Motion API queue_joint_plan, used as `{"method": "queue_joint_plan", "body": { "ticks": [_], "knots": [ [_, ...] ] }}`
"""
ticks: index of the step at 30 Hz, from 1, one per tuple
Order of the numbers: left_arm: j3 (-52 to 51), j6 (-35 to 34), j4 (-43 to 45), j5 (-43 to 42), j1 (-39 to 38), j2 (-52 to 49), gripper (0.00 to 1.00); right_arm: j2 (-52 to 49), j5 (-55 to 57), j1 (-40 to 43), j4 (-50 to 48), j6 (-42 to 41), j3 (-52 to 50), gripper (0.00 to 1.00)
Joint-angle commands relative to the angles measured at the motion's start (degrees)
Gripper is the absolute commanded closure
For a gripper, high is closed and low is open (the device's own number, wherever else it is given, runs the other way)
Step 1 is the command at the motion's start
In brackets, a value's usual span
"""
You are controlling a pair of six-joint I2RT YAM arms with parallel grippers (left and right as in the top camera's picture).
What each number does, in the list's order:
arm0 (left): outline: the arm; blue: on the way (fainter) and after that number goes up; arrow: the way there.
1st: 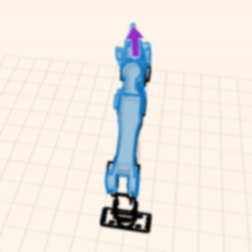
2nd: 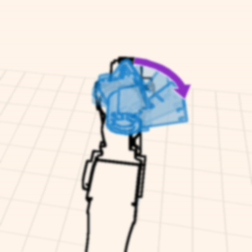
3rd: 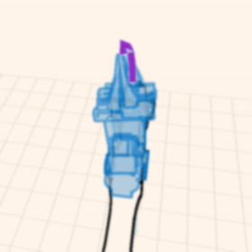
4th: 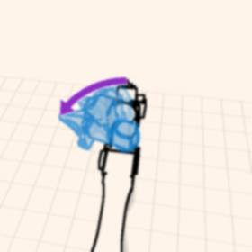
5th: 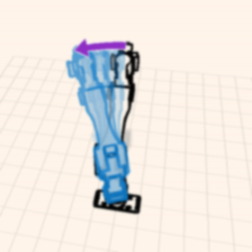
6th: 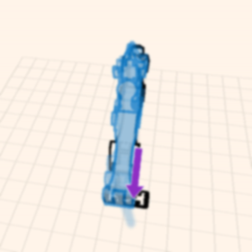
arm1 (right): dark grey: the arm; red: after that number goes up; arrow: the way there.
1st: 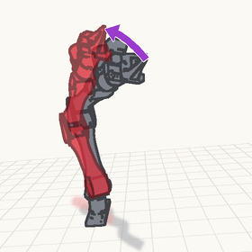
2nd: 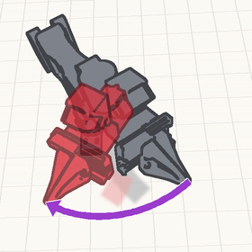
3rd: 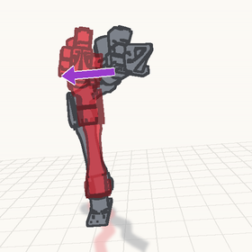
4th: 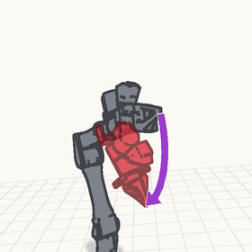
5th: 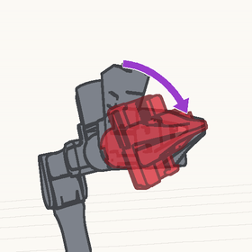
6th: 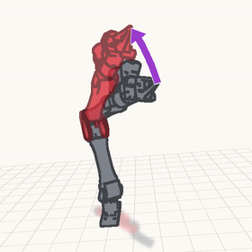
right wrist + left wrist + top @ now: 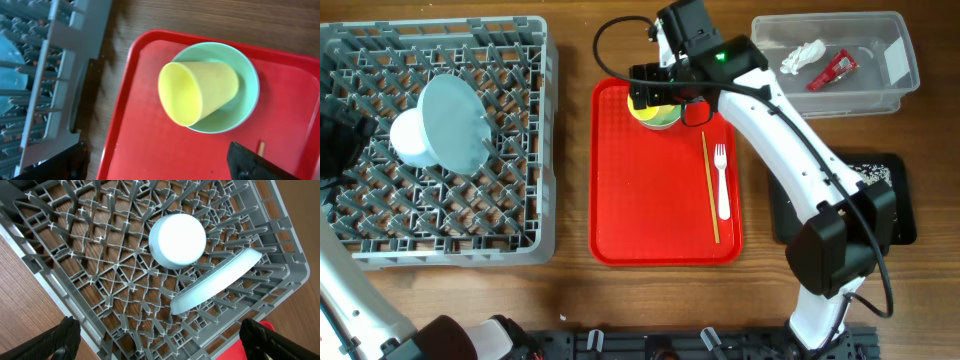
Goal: Sort waste into correct bins and load items into the dishwasher rack
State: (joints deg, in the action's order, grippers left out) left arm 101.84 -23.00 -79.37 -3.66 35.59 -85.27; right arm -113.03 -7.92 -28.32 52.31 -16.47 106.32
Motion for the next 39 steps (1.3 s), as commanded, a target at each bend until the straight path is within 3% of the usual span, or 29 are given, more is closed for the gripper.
{"method": "queue_joint_plan", "body": {
  "ticks": [1, 10, 16, 20, 23, 28, 39],
  "knots": [
    [0.2, 0.3, 0.0, 1.0, 0.3, 0.7, 0.00, 0.0, -1.0, -3.7, -1.3, 2.9, 0.1, 0.15],
    [0.2, 0.2, 0.0, 1.0, 0.3, 0.7, 0.00, -2.6, 3.9, -9.0, -5.1, -2.2, 0.1, 0.12],
    [0.2, 0.2, -0.3, 0.9, 0.3, 0.7, 0.00, -3.1, 3.6, -9.4, -6.0, -1.7, 0.1, 0.23],
    [0.2, 0.2, -0.5, 0.9, 0.3, 0.7, 0.00, -5.6, 6.8, -9.5, -6.6, -9.7, 0.1, 0.23],
    [0.2, 0.2, -0.7, 0.9, 0.3, 0.7, 0.00, -7.8, 7.5, -9.5, -8.2, -8.8, 0.1, 0.24],
    [0.2, 0.2, -0.7, 1.0, 0.3, 0.7, 0.00, -8.6, 19.2, -9.6, -8.5, -7.5, 0.1, 0.25],
    [0.2, 0.2, -1.2, 3.0, 0.3, 0.7, 0.00, -13.2, 19.2, -10.9, -14.0, -10.7, 0.0, 0.28]
  ]
}}
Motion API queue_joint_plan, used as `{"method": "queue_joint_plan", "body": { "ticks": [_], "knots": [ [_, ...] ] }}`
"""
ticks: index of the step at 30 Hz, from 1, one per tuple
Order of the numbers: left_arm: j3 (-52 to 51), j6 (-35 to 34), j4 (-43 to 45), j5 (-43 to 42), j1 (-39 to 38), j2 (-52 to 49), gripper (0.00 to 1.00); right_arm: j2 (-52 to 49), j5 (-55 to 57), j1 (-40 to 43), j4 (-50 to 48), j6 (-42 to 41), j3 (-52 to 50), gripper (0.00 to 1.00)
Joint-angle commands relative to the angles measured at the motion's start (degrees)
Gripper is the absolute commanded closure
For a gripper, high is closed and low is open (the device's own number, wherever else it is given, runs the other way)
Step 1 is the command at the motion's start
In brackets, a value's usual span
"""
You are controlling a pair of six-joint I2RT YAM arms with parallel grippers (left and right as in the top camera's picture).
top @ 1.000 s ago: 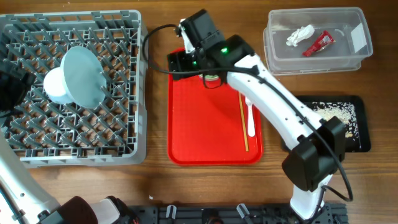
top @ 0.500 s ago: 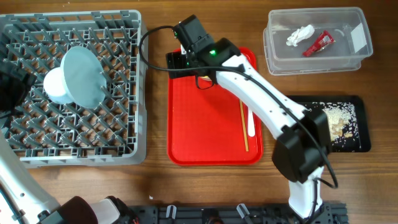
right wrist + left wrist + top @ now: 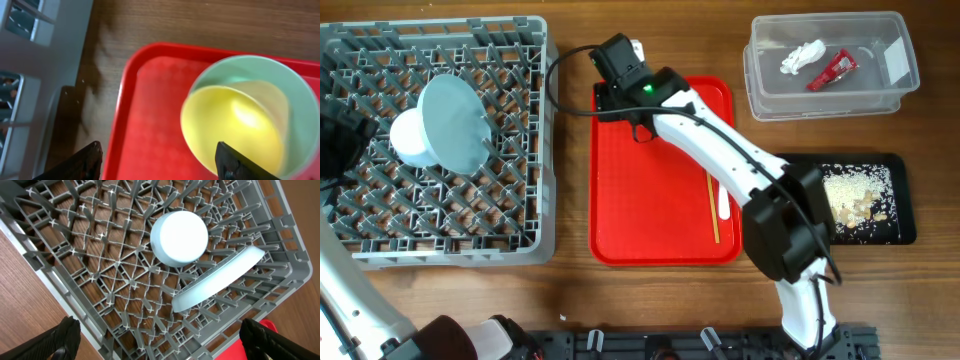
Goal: Sort waste into correct bins and load items into the dishwasher rack
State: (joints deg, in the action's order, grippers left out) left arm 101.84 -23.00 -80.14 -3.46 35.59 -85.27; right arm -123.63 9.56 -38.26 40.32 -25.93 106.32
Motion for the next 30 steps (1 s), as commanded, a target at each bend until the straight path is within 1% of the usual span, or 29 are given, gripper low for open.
{"method": "queue_joint_plan", "body": {
  "ticks": [1, 5, 10, 15, 19, 21, 22, 23, 25, 27, 30],
  "knots": [
    [0.2, 0.2, -0.5, 3.8, 0.3, 0.7, 0.00, -2.6, 2.4, -1.1, -2.5, -1.2, 0.0, 0.28],
    [0.2, 0.2, -1.6, 4.6, 0.3, 0.7, 0.00, -3.4, 7.9, -1.1, -3.7, -1.2, 0.0, 0.31],
    [0.2, 0.2, -2.9, 4.7, 0.3, 0.7, 0.00, -6.5, 13.2, -1.1, -5.8, -1.2, 0.0, 0.31],
    [0.2, 0.2, -3.7, 4.7, 0.3, 0.7, 0.00, -8.9, 16.0, -1.0, -6.7, -1.4, 0.0, 0.38],
    [0.2, 0.2, -3.7, 4.7, 0.3, 0.6, 0.00, -9.0, 19.4, -1.0, -4.0, -4.2, 0.1, 0.43],
    [0.2, 0.2, -3.7, 4.6, 0.3, 0.6, 0.00, -9.0, 19.4, -1.0, -3.3, -4.2, 0.2, 0.50],
    [0.2, 0.2, -3.7, 4.6, 0.3, 0.6, 0.00, -9.0, 19.2, -1.1, -3.2, -4.2, 0.2, 0.55],
    [0.2, 0.2, -3.7, 4.6, 0.3, 0.6, 0.00, -9.0, 18.9, -1.1, -3.2, -4.2, 0.2, 0.65],
    [0.2, 0.2, -3.7, 4.7, 0.3, 0.6, 0.00, -9.0, 18.8, -1.1, -3.1, -4.2, 0.2, 0.78],
    [0.2, 0.2, -3.7, 4.7, 0.3, 0.6, 0.00, -9.0, 18.8, -1.1, -3.0, -4.2, 0.1, 0.83],
    [0.2, 0.2, -3.7, 4.7, 0.3, 0.6, 0.00, -9.0, 18.5, -1.3, -2.5, -4.2, 0.2, 0.94]
  ]
}}
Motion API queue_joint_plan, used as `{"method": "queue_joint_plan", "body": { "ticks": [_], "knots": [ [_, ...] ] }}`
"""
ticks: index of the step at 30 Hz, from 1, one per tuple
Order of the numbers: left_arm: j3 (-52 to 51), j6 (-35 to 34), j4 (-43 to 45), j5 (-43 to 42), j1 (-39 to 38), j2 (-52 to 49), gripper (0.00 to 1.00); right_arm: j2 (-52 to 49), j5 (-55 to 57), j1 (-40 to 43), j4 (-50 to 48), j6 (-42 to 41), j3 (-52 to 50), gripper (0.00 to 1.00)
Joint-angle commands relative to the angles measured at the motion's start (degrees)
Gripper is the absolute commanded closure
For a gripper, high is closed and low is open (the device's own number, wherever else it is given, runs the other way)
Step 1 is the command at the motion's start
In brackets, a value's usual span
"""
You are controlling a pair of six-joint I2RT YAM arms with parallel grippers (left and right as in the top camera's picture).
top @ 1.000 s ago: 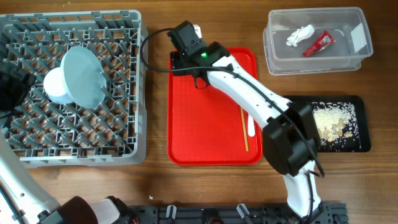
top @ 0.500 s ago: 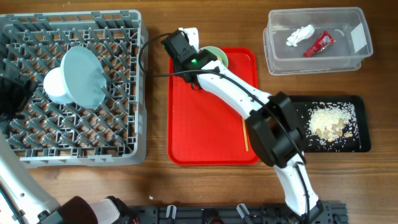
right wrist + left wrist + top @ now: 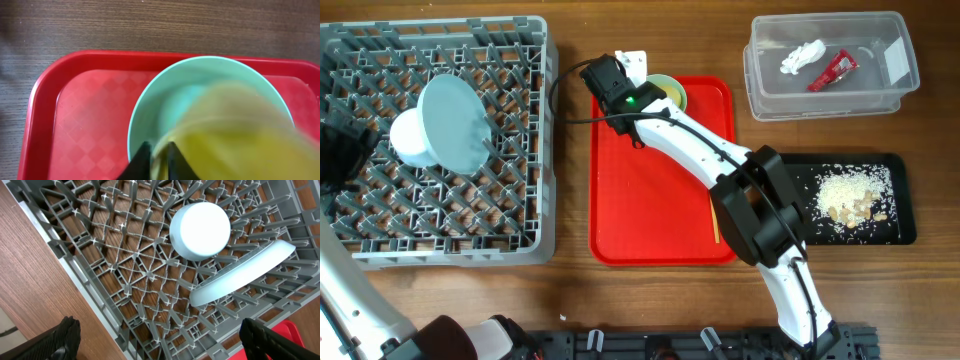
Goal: Sort waste into correct bins and load items into the dishwasher rack
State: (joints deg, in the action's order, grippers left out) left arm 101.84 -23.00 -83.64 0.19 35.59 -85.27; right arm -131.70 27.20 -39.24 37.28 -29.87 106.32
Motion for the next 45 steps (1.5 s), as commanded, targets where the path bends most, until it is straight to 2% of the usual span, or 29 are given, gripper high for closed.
{"method": "queue_joint_plan", "body": {
  "ticks": [1, 7, 21, 24, 26, 31, 37, 45],
  "knots": [
    [0.2, 0.2, -0.1, 1.0, 0.3, 0.6, 0.00, -0.9, 0.2, -0.3, 0.8, -0.2, 0.2, 0.96],
    [0.2, 0.2, 0.0, 1.0, 0.3, 0.4, 0.00, 0.4, -0.8, -0.3, 2.9, -0.1, 1.1, 0.96],
    [0.2, 0.3, 0.0, 1.0, 0.3, 0.4, 0.00, 11.9, -5.9, -0.3, 7.1, -1.6, 1.1, 0.96],
    [0.2, 0.3, 0.0, 1.0, 0.3, 0.4, 0.00, 13.2, -9.7, -0.3, 7.0, -0.8, 1.1, 0.96],
    [0.2, 0.3, 0.1, 1.0, 0.3, 0.4, 0.00, 14.0, -16.3, -0.3, 5.5, 1.1, 1.1, 0.96],
    [0.2, 0.2, 0.2, 1.0, 0.3, 0.4, 0.00, 16.9, -30.5, -0.3, -0.7, 1.6, 1.2, 0.96],
    [0.2, 0.2, 0.2, 1.0, 0.3, 0.4, 0.00, 19.5, -52.3, -0.3, -15.1, -0.2, 1.1, 0.96],
    [0.2, 0.2, 0.0, 1.0, 0.3, 0.4, 0.00, 14.5, -56.2, -1.8, -31.2, -10.9, 1.0, 0.96]
  ]
}}
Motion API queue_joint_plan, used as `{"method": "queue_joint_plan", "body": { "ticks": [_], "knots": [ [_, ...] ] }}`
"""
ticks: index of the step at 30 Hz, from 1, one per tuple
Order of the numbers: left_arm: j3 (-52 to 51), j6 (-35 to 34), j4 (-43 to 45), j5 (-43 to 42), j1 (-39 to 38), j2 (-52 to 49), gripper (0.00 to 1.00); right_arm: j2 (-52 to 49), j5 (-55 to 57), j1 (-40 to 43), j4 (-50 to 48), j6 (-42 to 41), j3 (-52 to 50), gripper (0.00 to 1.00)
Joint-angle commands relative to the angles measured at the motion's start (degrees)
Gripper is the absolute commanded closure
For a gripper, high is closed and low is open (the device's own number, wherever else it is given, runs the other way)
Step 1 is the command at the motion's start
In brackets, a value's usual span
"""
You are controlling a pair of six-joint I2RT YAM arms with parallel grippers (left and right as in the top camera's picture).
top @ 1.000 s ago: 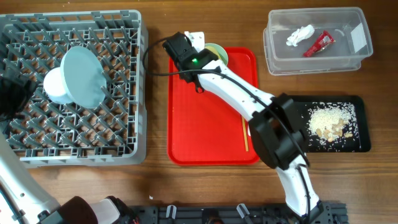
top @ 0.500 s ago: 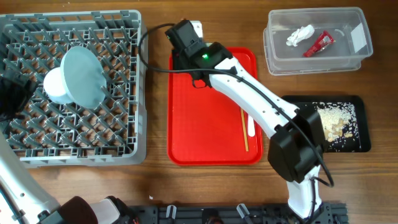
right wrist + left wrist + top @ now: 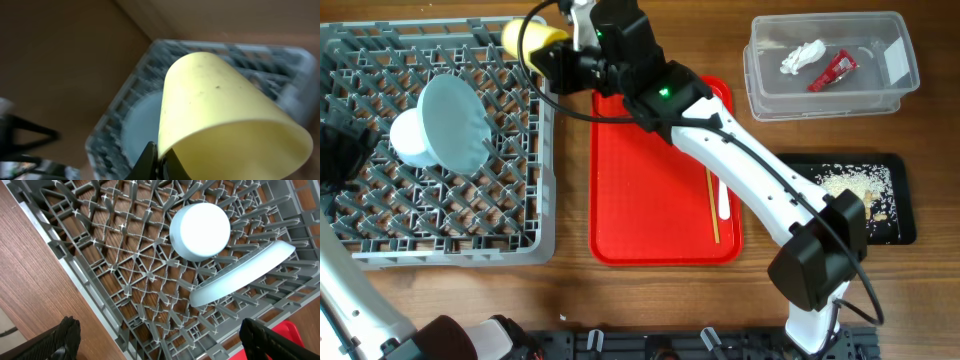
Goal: Sort waste into correct bins and load items into the dishwasher rack
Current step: 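Carry the yellow cup to the rack and lower it beside the plate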
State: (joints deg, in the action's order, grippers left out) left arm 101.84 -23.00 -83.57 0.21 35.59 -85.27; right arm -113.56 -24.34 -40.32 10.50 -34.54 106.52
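Observation:
A yellow cup hangs on its side over the far right corner of the grey dishwasher rack, with my right gripper shut on its rim. In the right wrist view the cup fills the frame, the fingertips pinch its edge, and the rack lies blurred below. An upturned white cup and a pale blue plate stand in the rack. My left gripper hovers open over the rack, near its left side. The green bowl is hidden under my right arm.
A red tray holds a white fork and a chopstick. A clear bin at the back right holds a tissue and a red wrapper. A black tray of crumbs lies at the right.
My right gripper was down at the green bowl on the tray, shut on the yellow cup's rim. It now holds the cup raised over the rack's far right corner. The left arm is unchanged.
The yellow cup lay in the green bowl with my right gripper open above it. Then the open gripper was closer to the cup's mouth, then shut on its rim. Now the cup is off the tray and over the rack. The left gripper stayed open over the rack.

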Motion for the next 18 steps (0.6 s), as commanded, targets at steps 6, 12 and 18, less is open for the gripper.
{"method": "queue_joint_plan", "body": {
  "ticks": [6, 12, 18],
  "knots": [
    [0.2, 0.2, -0.3, 1.0, 0.3, 0.4, 0.00, -11.6, -14.7, -1.0, -23.6, -19.0, 0.8, 0.96],
    [0.2, 0.2, -1.0, 1.0, 0.3, 0.4, 0.00, -18.2, -13.2, -1.5, -30.8, -28.3, 0.8, 0.96],
    [0.2, 0.2, -1.2, 1.0, 0.3, 0.4, 0.00, -23.9, -13.2, -2.7, -35.1, -36.0, 0.8, 0.96]
  ]
}}
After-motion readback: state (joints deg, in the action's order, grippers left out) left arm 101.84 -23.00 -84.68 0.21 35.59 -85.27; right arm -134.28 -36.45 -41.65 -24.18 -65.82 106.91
